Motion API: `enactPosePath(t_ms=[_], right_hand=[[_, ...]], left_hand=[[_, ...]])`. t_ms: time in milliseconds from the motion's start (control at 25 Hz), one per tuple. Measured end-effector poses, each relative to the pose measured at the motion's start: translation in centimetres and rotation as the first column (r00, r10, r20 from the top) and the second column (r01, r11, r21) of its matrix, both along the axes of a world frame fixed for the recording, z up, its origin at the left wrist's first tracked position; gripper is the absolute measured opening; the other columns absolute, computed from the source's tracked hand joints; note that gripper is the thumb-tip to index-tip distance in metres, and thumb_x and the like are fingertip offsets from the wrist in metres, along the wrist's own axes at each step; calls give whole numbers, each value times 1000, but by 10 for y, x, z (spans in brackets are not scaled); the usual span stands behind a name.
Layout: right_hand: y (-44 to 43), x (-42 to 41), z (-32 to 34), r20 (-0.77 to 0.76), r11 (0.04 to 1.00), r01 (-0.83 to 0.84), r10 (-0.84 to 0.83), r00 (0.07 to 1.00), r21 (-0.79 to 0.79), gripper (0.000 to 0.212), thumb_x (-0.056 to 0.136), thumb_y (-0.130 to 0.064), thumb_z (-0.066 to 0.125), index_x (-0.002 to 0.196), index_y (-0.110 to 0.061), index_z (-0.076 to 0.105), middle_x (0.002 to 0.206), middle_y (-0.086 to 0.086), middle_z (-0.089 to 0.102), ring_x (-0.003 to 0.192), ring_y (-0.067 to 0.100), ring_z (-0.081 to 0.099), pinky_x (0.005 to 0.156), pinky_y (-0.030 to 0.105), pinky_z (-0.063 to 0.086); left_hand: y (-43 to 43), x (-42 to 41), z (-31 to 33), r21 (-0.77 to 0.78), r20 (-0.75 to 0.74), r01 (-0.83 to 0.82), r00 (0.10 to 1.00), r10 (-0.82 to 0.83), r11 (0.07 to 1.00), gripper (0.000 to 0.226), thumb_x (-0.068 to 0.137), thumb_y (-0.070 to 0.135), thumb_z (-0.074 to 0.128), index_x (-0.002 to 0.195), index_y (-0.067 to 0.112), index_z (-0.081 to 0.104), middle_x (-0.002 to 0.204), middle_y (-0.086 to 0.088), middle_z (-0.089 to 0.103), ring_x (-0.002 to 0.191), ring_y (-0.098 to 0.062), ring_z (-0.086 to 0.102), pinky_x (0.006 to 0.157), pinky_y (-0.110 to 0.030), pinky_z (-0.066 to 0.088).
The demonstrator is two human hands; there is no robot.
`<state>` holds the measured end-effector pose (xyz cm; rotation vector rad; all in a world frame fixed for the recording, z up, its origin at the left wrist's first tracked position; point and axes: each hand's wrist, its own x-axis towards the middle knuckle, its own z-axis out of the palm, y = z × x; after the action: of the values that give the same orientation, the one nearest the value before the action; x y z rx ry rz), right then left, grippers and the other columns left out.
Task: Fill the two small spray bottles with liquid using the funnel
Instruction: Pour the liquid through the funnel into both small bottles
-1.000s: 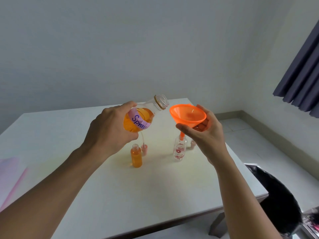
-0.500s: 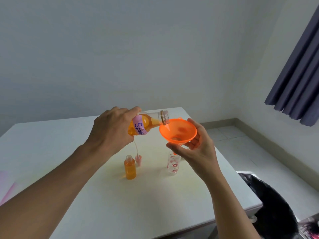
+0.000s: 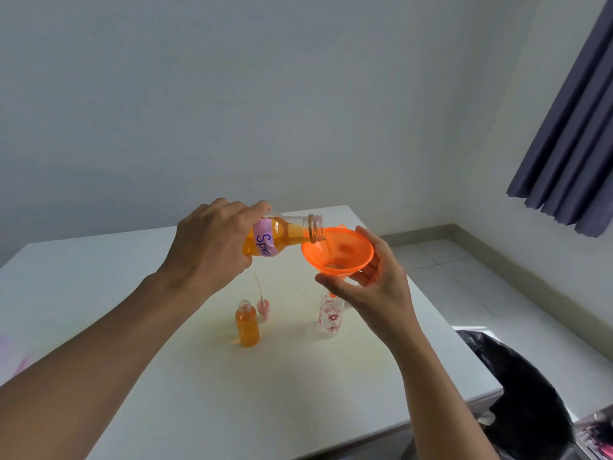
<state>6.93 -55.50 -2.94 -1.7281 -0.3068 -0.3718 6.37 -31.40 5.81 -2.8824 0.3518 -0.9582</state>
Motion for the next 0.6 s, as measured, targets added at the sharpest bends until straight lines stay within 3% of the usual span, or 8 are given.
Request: enactPosePath(t_ms=[440, 600], right_hand=[[2, -1, 1, 1, 1000, -4, 4, 1000, 3, 100, 52, -52, 94, 139, -43, 47, 132, -16, 59, 112, 5, 67, 93, 28, 60], [2, 2, -1, -6, 1000, -7, 7, 1000, 16, 98, 56, -42, 98, 141, -39, 49, 132, -13, 61, 113, 10, 68, 93, 33, 61]], left_hand=[[1, 1, 0, 5, 23, 12, 1000, -12, 1000, 73, 59, 13, 84, 126, 25, 58, 96, 0, 70, 84, -27, 59, 61, -27, 35], [2, 1, 0, 3, 30, 14, 999, -14, 1000, 71, 59, 13, 84, 124, 25, 58, 94, 0, 70, 83, -27, 58, 60, -27, 34]])
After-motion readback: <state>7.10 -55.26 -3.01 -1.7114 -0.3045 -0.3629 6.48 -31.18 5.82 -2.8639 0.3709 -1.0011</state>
